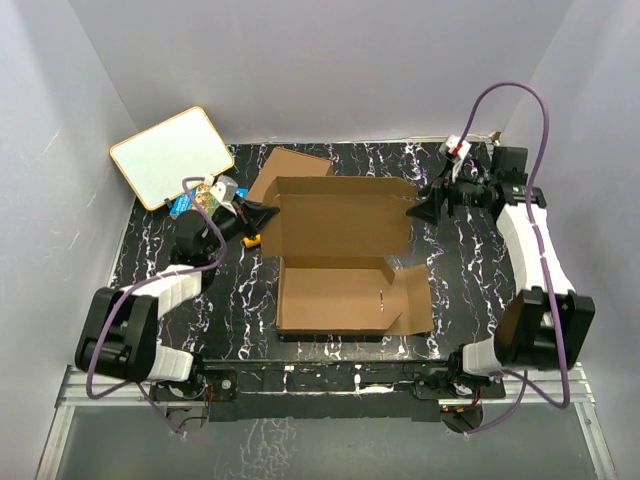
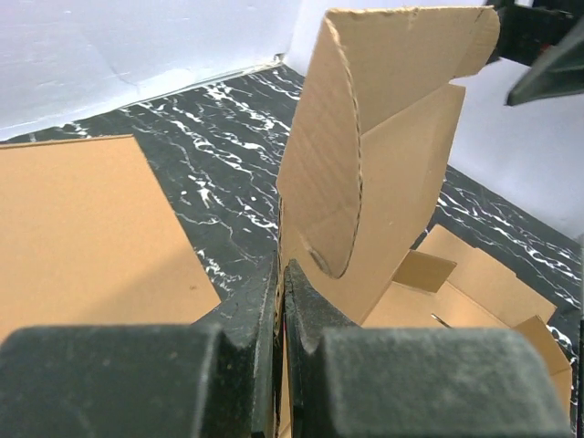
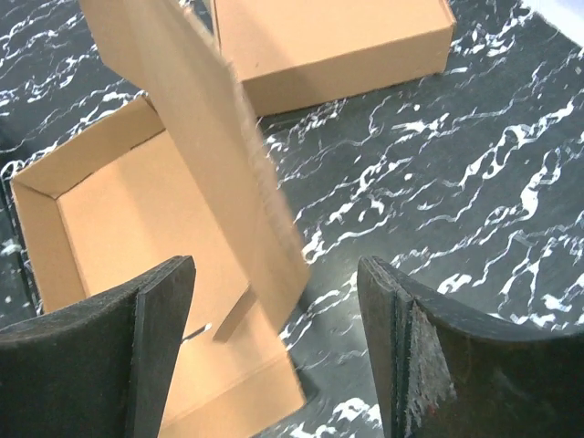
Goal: Fold the paper box
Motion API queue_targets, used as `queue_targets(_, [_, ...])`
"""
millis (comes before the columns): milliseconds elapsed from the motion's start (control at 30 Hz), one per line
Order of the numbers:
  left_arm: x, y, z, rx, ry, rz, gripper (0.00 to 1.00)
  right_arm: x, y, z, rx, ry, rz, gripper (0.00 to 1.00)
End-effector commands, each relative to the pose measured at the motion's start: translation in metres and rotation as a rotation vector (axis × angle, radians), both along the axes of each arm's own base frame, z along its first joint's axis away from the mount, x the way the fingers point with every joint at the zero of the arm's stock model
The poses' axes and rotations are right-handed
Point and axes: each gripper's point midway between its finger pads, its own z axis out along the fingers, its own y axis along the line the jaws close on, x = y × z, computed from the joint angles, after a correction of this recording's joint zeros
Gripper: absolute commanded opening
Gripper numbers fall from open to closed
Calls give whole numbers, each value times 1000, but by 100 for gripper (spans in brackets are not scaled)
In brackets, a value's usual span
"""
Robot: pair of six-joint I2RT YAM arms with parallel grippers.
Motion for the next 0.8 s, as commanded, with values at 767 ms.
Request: queue_targets(767, [-66, 30, 31, -43, -149, 349, 0, -41, -40, -101, -49, 90, -372, 86])
